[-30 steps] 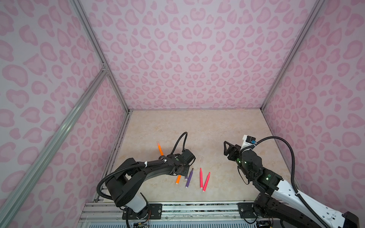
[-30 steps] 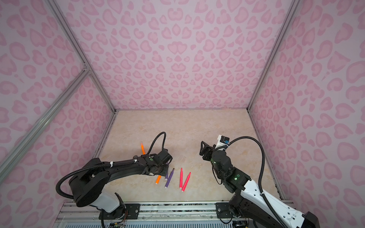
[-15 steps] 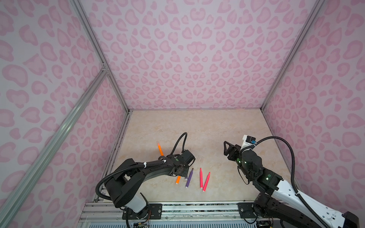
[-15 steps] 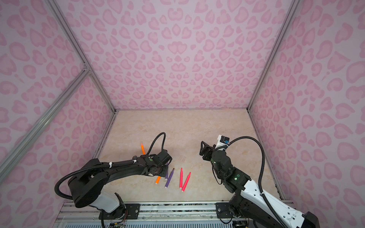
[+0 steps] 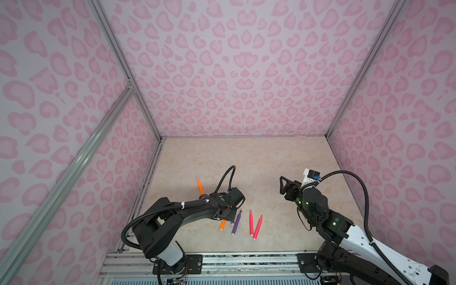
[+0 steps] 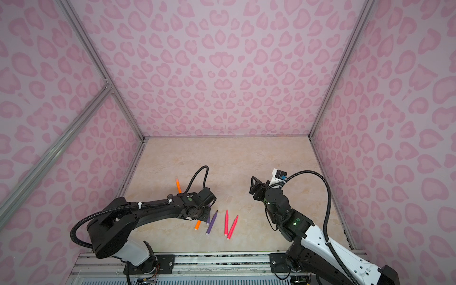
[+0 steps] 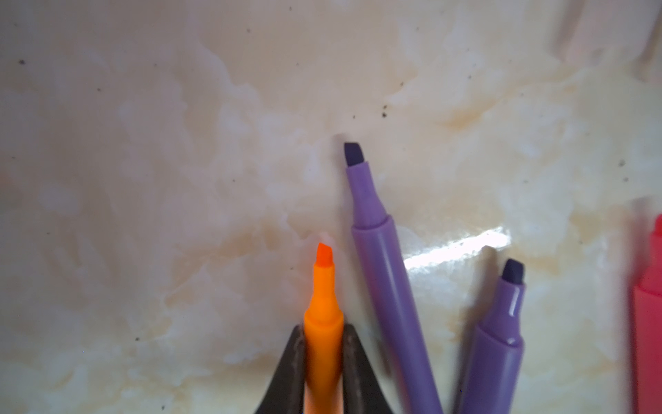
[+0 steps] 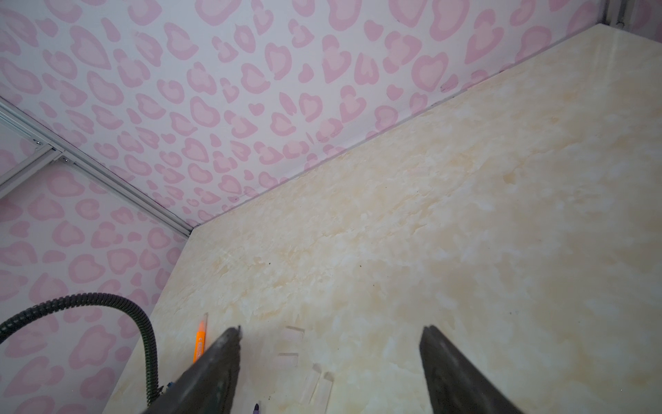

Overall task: Insert pens into pen caps
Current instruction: Pick up a pen from the center of the table, then pick up the pen cap from the center of the table.

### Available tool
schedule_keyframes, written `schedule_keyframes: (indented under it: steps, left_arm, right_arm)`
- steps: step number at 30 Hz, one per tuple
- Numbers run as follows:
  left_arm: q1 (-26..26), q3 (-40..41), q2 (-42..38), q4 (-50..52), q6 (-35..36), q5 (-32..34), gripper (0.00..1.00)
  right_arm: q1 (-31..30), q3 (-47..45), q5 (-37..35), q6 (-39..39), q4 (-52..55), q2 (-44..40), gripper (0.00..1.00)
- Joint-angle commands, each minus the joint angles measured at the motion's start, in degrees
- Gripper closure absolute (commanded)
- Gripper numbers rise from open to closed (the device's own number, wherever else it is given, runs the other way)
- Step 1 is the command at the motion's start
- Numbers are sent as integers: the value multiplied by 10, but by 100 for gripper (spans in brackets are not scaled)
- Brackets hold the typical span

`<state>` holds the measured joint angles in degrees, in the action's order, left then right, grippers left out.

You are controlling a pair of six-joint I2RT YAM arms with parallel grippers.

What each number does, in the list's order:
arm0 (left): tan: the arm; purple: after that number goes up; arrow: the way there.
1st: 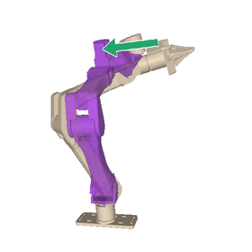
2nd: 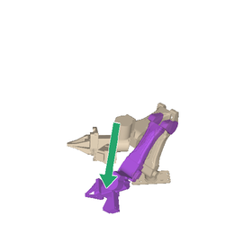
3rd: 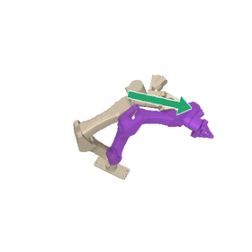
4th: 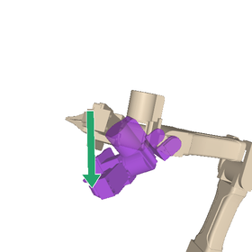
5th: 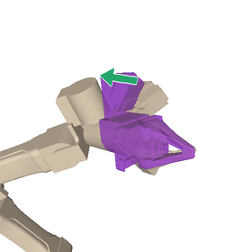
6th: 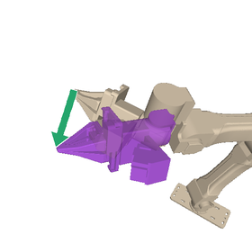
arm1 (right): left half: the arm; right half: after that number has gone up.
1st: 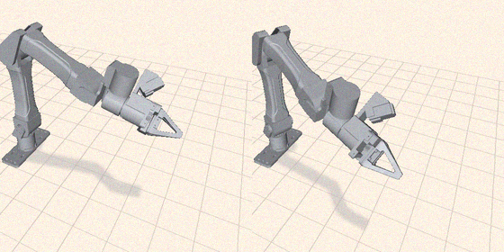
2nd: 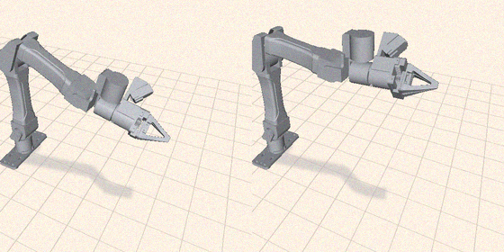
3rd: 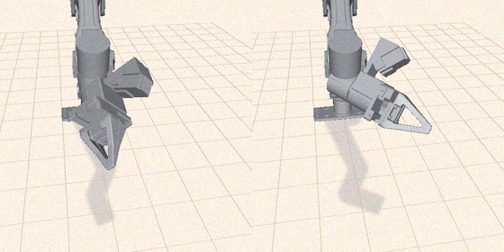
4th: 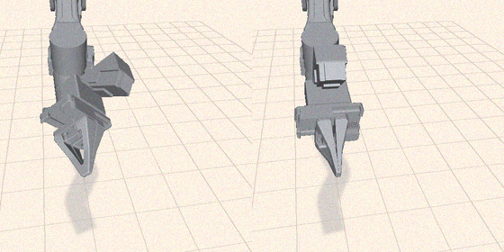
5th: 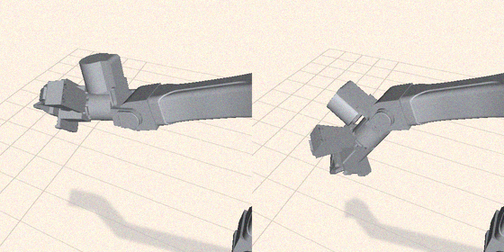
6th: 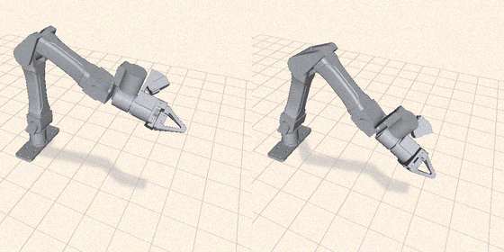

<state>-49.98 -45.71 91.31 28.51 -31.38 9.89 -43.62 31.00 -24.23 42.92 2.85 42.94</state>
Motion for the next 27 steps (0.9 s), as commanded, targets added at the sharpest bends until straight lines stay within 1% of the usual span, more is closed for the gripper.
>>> schedule_keyframes:
  steps: [1, 4, 7, 10, 14, 17, 19, 21, 23, 27]
  left_arm:
    - [1, 14, 18, 64, 4, -42, 84]
    - [1, 15, 14, 61, 4, -48, 89]
    - [9, 17, -13, 52, -1, -50, 96]
    - [33, 2, -69, 49, 0, -45, 97]
    - [87, -62, -154, 63, 6, -20, 97]
    - [125, -123, -193, 54, 9, -13, 97]
    - [136, -146, -206, 31, 5, 5, 97]
    - [144, -143, -215, -6, -9, 14, 97]
    - [155, -121, -229, -40, -35, 17, 97]
    - [156, -29, -280, -126, -39, 35, 97]
  right_arm:
    - [-1, -4, -6, 0, -1, -1, 20]
    - [-1, -4, -5, 1, -2, -1, 20]
    - [-1, -6, -4, 2, -7, 5, 20]
    - [-1, -8, 8, 7, -25, 27, 20]
    - [-14, 23, 23, 24, -24, 108, 24]
    - [-36, 52, 22, 38, -13, 174, 26]
    - [-48, 68, 19, 46, -13, 220, 28]
    - [-53, 91, 29, 51, -7, 271, 31]
    - [-56, 124, 46, 58, 14, 325, 35]
    - [-70, 148, 45, 77, 4, 390, 41]
